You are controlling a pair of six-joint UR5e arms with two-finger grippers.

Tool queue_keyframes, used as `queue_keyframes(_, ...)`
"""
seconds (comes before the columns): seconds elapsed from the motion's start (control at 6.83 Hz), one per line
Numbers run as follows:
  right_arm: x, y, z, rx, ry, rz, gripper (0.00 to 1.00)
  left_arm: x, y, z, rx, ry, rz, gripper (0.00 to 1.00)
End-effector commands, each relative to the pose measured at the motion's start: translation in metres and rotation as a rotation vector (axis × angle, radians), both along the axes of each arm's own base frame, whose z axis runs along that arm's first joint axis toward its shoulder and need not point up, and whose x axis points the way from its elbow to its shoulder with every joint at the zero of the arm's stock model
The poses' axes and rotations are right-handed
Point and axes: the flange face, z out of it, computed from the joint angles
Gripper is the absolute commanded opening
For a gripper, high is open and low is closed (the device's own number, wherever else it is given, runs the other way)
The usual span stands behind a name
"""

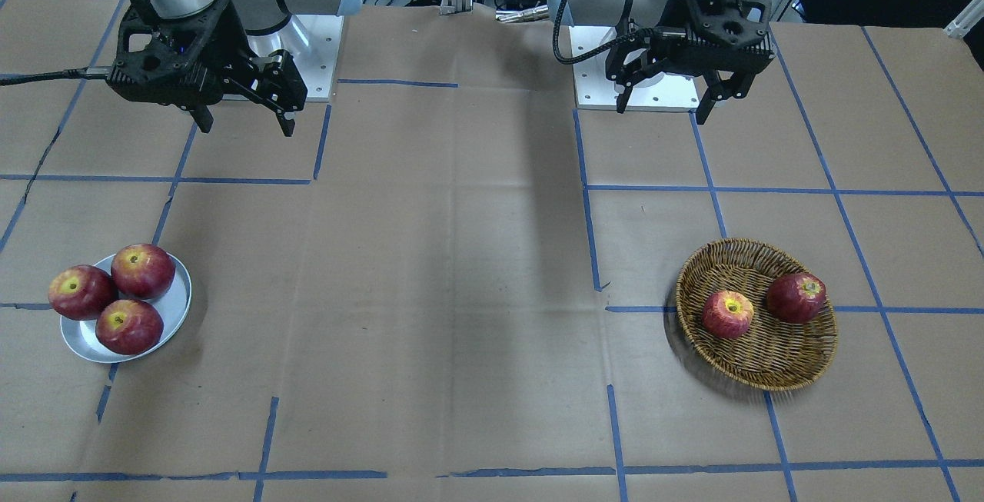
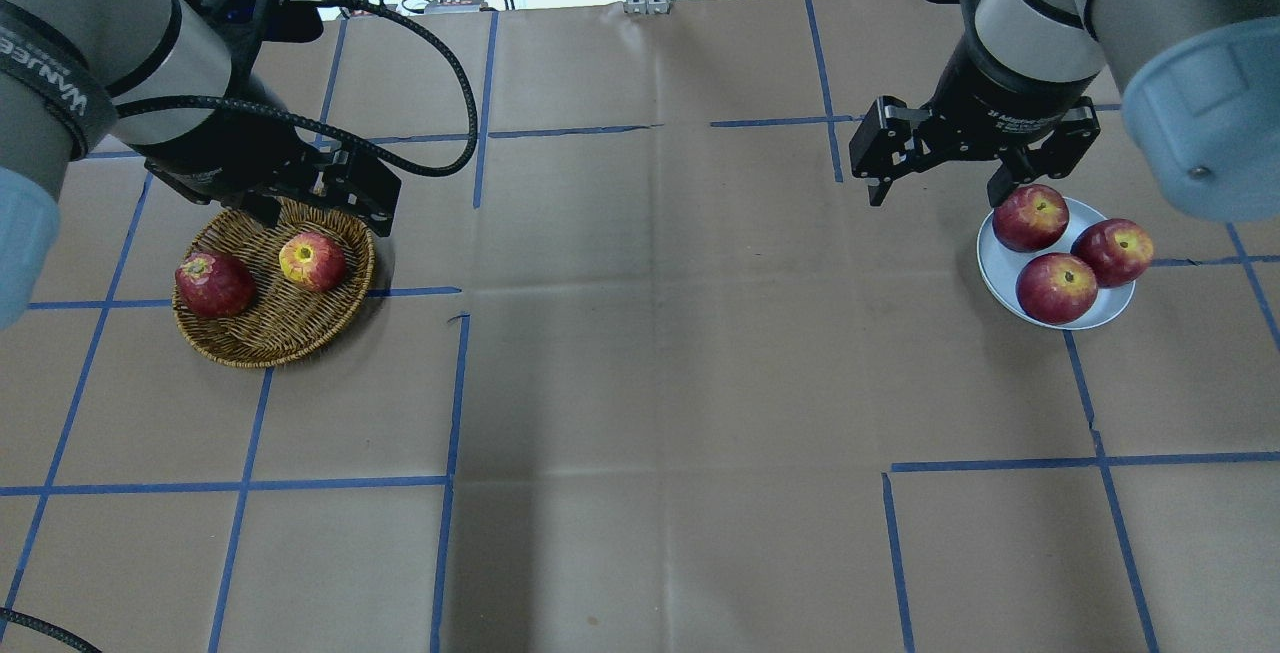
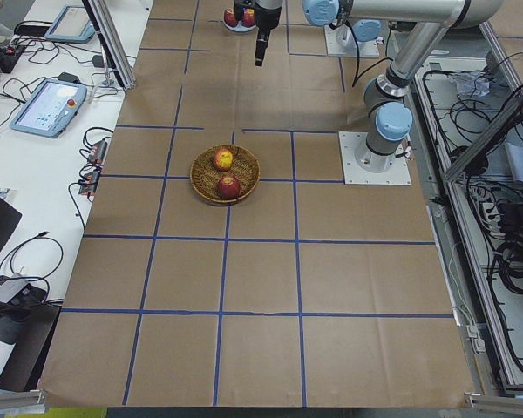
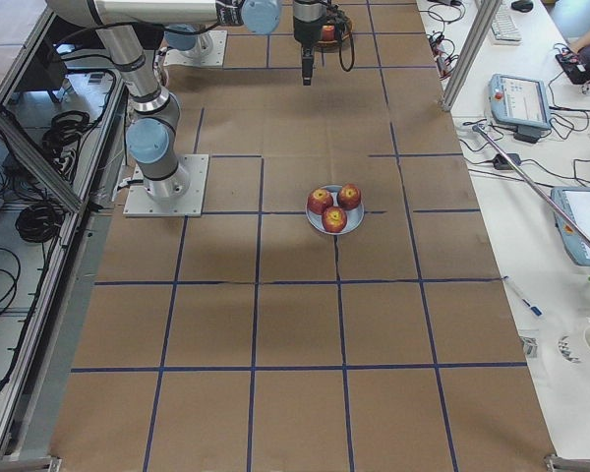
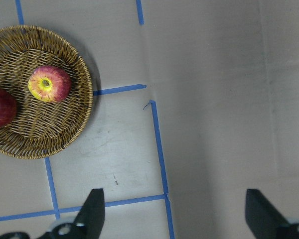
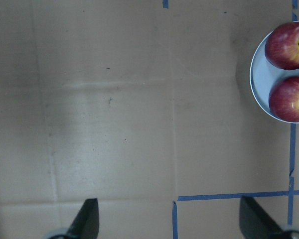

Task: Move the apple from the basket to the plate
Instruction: 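Lower the left gripper over the yellow-red apple in the wicker basket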

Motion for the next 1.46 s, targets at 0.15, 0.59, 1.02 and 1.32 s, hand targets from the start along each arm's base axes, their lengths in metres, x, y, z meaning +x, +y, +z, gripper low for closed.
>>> queue_keyframes(0.15,0.0,0.0,0.0,-0.001,0.0,0.0,1.0,0.001,0.0,0.004,-0.017,-0.002,0.002,0.99)
queue_keyframes(0.59,0.0,0.0,0.0,0.002,0.0,0.0,1.0,0.001,-0.002,-0.016,0.021,-0.003,0.002,0.99)
queue_keyframes(1.02,0.0,0.0,0.0,-0.001,0.0,0.0,1.0,0.001,-0.006,-0.015,0.022,-0.006,0.005,0.99)
queue_keyframes(1.32,0.0,0.0,0.0,0.001,0.0,0.0,1.0,0.002,-0.011,-0.033,0.067,-0.006,0.019,0.99)
